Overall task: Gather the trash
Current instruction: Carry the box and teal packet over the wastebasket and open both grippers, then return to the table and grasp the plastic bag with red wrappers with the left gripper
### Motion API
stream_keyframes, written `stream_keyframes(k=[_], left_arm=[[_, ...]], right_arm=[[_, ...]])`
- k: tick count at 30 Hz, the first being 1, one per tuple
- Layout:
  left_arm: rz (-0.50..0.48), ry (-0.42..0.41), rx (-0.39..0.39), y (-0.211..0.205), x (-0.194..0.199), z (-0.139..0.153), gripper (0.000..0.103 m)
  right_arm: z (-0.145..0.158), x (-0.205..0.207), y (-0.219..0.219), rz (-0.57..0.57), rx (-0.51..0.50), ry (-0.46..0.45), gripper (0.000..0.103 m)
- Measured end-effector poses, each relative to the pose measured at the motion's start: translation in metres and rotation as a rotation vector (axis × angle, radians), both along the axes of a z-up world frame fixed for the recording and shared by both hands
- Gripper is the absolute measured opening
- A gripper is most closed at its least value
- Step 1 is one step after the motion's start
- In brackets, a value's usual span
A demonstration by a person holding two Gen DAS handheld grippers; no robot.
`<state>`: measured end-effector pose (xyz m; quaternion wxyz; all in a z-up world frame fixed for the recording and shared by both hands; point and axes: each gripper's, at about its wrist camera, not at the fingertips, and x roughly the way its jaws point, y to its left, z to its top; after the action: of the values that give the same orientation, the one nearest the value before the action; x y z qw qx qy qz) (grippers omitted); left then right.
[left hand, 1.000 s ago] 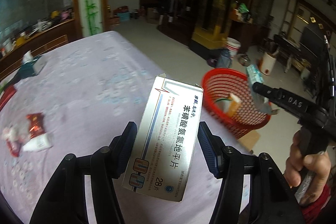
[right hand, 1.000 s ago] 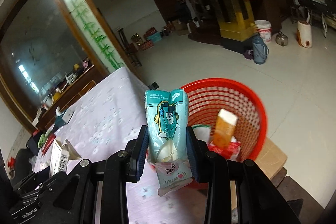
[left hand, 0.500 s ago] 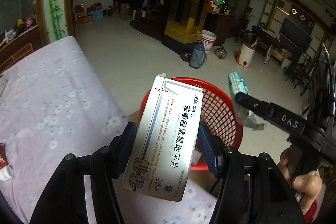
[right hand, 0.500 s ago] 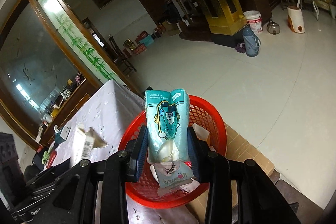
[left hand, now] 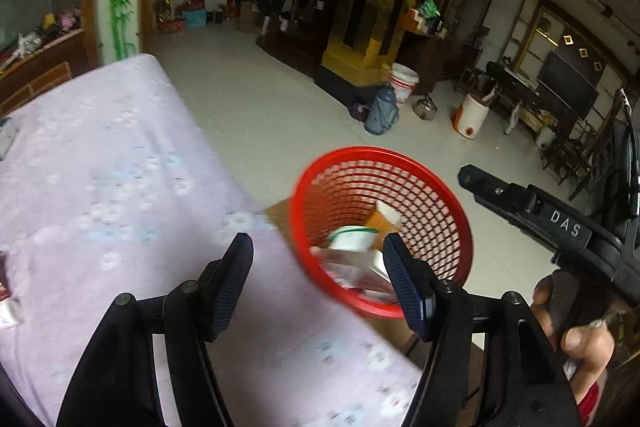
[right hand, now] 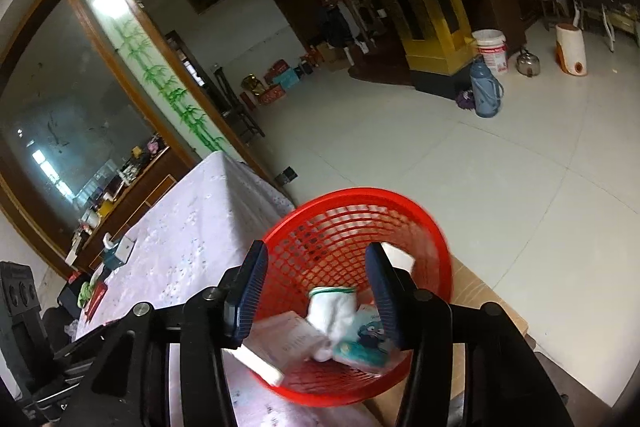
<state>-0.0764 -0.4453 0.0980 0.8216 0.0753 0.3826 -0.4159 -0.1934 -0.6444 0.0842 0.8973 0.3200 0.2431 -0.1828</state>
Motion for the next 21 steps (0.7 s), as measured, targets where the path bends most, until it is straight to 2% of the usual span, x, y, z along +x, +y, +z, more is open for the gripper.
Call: stream_keyframes(k=[10,21], left_arm=[[0.137,-0.054,-0.033,0.109,0.003,0.022,0.067],[0.441,-0.037,-0.011,0.277,0.044,0.018,0.067]], right_arm=[[0.013,0.032,0.076,0.177,-0.023,-0.004,0.057],[0.009,0.093,0.195,0.469,-0.027,0.062,0.06]])
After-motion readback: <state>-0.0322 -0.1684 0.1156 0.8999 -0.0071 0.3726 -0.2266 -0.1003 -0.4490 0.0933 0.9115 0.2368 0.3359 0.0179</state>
